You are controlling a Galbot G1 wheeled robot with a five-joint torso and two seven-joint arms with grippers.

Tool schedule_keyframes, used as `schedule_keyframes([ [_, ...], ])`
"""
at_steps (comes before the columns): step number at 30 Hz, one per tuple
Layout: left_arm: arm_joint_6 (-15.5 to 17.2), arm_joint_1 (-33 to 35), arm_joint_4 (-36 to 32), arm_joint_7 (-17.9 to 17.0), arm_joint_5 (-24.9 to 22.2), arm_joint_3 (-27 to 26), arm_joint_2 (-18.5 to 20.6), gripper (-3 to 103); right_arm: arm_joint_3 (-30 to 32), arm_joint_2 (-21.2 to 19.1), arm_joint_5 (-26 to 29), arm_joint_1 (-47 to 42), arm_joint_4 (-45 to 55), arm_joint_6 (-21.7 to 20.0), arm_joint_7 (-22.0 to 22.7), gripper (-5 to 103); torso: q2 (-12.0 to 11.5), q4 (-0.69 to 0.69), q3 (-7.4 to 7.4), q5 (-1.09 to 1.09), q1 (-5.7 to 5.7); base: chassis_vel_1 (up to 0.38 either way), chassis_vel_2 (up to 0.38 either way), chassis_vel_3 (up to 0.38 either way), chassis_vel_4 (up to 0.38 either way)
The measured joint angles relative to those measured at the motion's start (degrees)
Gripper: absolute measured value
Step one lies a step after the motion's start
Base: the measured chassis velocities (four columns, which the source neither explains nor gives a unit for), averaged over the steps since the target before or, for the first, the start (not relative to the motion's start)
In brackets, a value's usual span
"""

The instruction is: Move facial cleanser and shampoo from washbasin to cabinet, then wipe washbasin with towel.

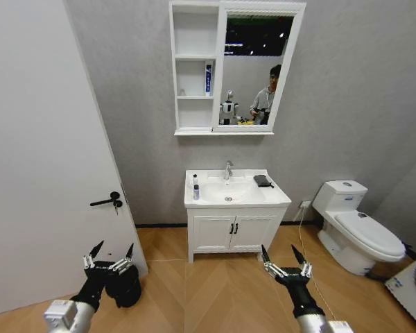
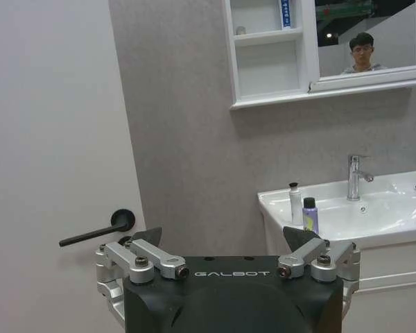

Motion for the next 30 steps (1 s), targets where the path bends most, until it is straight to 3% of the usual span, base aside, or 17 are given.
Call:
schedule_keyframes([
  [30,0.5,0.3,-1.2,-0.9,-0.2,-0.2,-1.5,98,0.3,0.9,-0.7,-1.0,1.4,-2.1,0.8,100,0.0,0.00,0.00,0.00,0.00,0.000,0.000,0.000,0.000],
])
